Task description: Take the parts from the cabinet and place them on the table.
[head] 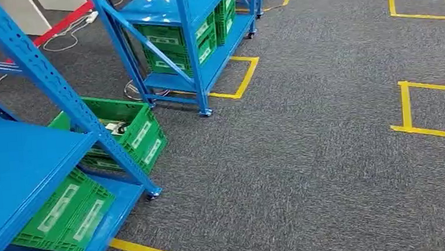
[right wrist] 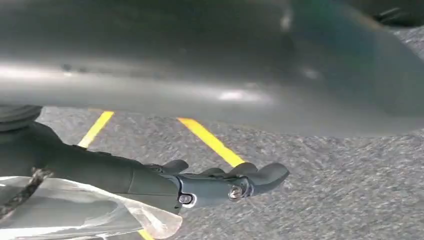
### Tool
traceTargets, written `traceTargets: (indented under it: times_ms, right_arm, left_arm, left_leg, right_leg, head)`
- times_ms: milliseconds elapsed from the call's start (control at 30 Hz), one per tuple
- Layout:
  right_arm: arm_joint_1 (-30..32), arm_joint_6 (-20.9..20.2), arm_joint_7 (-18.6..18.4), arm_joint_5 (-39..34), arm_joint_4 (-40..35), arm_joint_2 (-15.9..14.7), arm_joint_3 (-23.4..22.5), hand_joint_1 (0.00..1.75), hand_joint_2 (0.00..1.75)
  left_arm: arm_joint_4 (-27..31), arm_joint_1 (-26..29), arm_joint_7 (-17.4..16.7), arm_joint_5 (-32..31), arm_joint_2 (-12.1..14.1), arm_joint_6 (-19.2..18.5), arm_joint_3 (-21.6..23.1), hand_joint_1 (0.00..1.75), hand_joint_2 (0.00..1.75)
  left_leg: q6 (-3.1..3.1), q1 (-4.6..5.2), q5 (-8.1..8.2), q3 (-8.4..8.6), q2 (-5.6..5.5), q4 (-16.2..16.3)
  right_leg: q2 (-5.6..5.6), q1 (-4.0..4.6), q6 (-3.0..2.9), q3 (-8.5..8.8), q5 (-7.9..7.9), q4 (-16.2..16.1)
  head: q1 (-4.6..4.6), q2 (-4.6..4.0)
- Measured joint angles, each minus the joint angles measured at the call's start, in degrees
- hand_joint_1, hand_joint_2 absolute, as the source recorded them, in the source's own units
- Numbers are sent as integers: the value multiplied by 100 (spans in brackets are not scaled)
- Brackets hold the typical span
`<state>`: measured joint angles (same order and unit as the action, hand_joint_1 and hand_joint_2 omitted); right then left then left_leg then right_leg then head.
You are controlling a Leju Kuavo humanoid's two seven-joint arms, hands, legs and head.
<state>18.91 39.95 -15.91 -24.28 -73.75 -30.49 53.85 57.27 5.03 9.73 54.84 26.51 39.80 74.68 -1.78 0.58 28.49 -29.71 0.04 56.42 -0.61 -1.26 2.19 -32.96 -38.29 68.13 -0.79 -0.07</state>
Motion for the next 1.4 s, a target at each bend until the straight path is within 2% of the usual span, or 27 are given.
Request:
traceTargets:
  times_ms: [167, 233, 267, 300, 333, 433, 467, 533, 567, 633, 667, 700, 767, 800, 833, 867, 967, 1033, 1067, 1133, 1167, 1200, 1267, 1300, 1333, 1367, 1400]
  right_arm:
    - [-1, 0, -2, 0, 0, 0, 0, 0, 0]
    - [6, 0, -13, -9, 11, 0, 11, 0, 0]
    - [12, 0, -11, 2, 24, 2, 57, 0, 0]
    - [-12, 0, -11, 18, 40, 0, 70, 0, 0]
    - [-2, 2, -9, 28, 42, 2, 90, 0, 0]
    - [8, 9, -15, 42, 48, -11, 96, 0, 0]
    - [2, 9, -18, 46, 48, -9, 98, 0, 0]
    - [-23, 7, -22, 52, 48, -15, 103, 0, 0]
    - [-27, 7, -22, 63, 48, -15, 116, 0, 0]
    - [-25, 7, -28, 52, 57, -17, 166, 0, 0]
    - [-35, 7, -26, 48, 64, -17, 186, 0, 0]
    - [-45, 7, -24, 48, 68, -17, 190, 0, 0]
    - [-51, 7, -13, 48, 68, -17, 197, 0, 0]
    - [-46, 7, -11, 48, 68, -17, 199, 0, 0]
    - [-53, 7, -9, 46, 68, -6, 212, 0, 0]
    - [-59, 9, -7, 46, 72, -9, 210, 0, 0]
    - [-79, 7, -2, 46, 72, -9, 217, 0, 0]
    - [-74, 9, 7, 50, 74, -9, 223, 0, 0]
    - [-72, 7, 7, 48, 77, -11, 225, 0, 0]
    - [-62, 9, -4, 28, 92, -11, 236, 0, 0]
    - [-64, 7, -2, 28, 94, -11, 243, 0, 0]
    - [-64, 7, 0, 22, 94, -11, 254, 0, 0]
    - [-74, 9, 15, -2, 103, -22, 260, 0, 0]
    - [-74, 9, 28, -7, 107, -22, 265, 0, 0]
    - [-88, 7, 33, -26, 116, -17, 287, 0, 0]
    - [-95, 9, 53, -35, 120, -20, 306, 0, 0]
    - [-96, 9, 57, -57, 129, -26, 319, 0, 0]
  left_arm:
    - [0, -5, 0, 0, 0, 0, 0, 0, 0]
    - [0, -17, 2, 0, -2, -2, 11, 0, 0]
    - [0, -18, 4, 33, -15, -15, 48, 0, 0]
    - [-2, -27, 13, 96, -24, -22, 68, 0, 0]
    - [-2, -80, 22, 133, -24, -20, 72, 0, 0]
    - [2, -65, 24, 177, -44, 9, 79, 0, 0]
    - [0, -63, 24, 175, -42, 13, 96, 0, 0]
    - [2, -63, 31, 181, -28, -6, 142, 0, 0]
    - [2, -92, 37, 192, -24, -31, 162, 0, 0]
    - [0, -132, 57, 219, -26, -57, 197, 0, 0]
    - [0, -131, 70, 242, -30, -55, 201, 0, 0]
    - [0, -125, 74, 284, -42, -41, 208, 0, 0]
    - [0, -107, 81, 339, -50, 0, 214, 0, 0]
    - [0, -108, 90, 339, -48, 7, 221, 0, 0]
    - [0, -124, 90, 345, -33, 13, 223, 0, 0]
    - [2, -142, 92, 348, -44, 13, 227, 0, 0]
    - [0, -115, 112, 389, -39, 35, 241, 0, 0]
    - [2, -102, 122, 396, -55, 35, 254, 0, 0]
    - [2, -133, 122, 393, -59, 35, 256, 0, 0]
    - [2, -159, 122, 398, -90, 33, 262, 0, 0]
    - [2, -160, 122, 409, -98, 33, 269, 0, 0]
    - [2, -155, 122, 411, -101, 33, 284, 0, 0]
    - [2, -155, 122, 455, -105, 33, 306, 0, 0]
    - [2, -164, 127, 455, -105, 28, 315, 0, 0]
    - [-2, -171, 131, 457, -90, 11, 328, 0, 0]
    - [-2, -214, 151, 461, -76, -26, 346, 0, 0]
    - [-2, -222, 175, 476, -70, -61, 350, 0, 0]
  left_leg:
    - [0, 1, 0, 0, -8, 0]
    - [-7, 9, 5, 0, -62, 1]
    - [-12, 15, 22, 30, -221, 8]
    - [76, 16, 94, 50, -460, 59]
    - [94, 15, 109, 8, -523, 146]
    - [217, -53, 60, -56, -766, 80]
    - [233, -42, 66, -62, -835, 106]
    - [290, -22, 337, -226, -337, 491]
    - [319, -37, 566, -443, -186, 936]
    - [340, -55, 868, -867, -73, 1776]
    - [334, -56, 815, -906, -63, 1844]
    - [314, -54, 649, -833, -56, 1683]
    - [204, -2, 113, -411, 35, 816]
    - [90, 79, -79, -192, 329, 343]
    - [5, 148, 34, -135, 639, 276]
    - [-18, 175, 47, -116, 584, 182]
    - [-64, 162, -1, -128, 348, 88]
    - [-74, 86, -78, -19, 212, -49]
    - [-80, 71, -80, -31, 133, -49]
    - [-94, 64, -69, -25, -34, -47]
    - [-89, 58, -63, -18, -118, -38]
    - [-75, 49, -51, 2, -205, -32]
    - [-12, 20, -6, 52, -371, 4]
    - [34, 0, 38, 52, -452, 60]
    - [80, 24, 78, 0, -516, 117]
    - [106, 15, 96, -51, -593, 206]
    - [129, -5, 76, -83, -648, 197]
  right_leg:
    - [11, 0, 0, -49, -30, 87]
    - [43, 4, 1, -277, -141, 492]
    - [55, 18, -4, -427, 120, 539]
    - [637, -35, -8, 176, 787, -863]
    - [659, -57, -19, 208, 751, -1029]
    - [433, 11, -124, 271, 721, -967]
    - [363, -33, -155, 284, 741, -1016]
    - [199, -23, -201, 321, 742, -1045]
    - [111, -7, -218, 327, 731, -1045]
    - [-87, 26, -237, 340, 697, -1042]
    - [-164, 42, -244, 356, 682, -1042]
    - [-233, 56, -244, 380, 662, -1042]
    - [-368, 82, -236, 476, 604, -1046]
    - [-433, 79, -235, 458, 572, -1059]
    - [-514, 112, -202, 492, 535, -1050]
    - [-576, 105, -187, 517, 535, -1051]
    - [-829, 122, -128, 630, 522, -1120]
    - [-168, 78, -85, 475, 324, -813]
    - [-11, 67, -66, 238, 144, -372]
    - [54, 58, -22, -277, -156, 518]
    - [53, 51, -5, -429, -131, 698]
    - [53, 40, 14, -445, 51, 597]
    - [108, -4, 63, -129, 654, -234]
    - [310, -54, 102, 74, 901, -751]
    - [588, -64, 124, 132, 757, -815]
    - [581, -68, 30, 204, 704, -919]
    - [516, -52, 0, 209, 704, -904]
  head:
    - [2, 0]
    - [9, 0]
    - [7, 0]
    - [13, 0]
    - [18, 0]
    - [7, 0]
    - [1, 0]
    - [90, 0]
    - [98, 0]
    - [96, 0]
    - [98, 0]
    - [101, 0]
    - [98, 0]
    - [96, 0]
    - [74, 0]
    - [116, 0]
    - [111, 0]
    - [85, 0]
    - [68, 0]
    - [72, 0]
    - [74, 0]
    - [74, 0]
    - [77, 0]
    - [70, 0]
    - [61, 0]
    - [50, 0]
    - [50, 0]
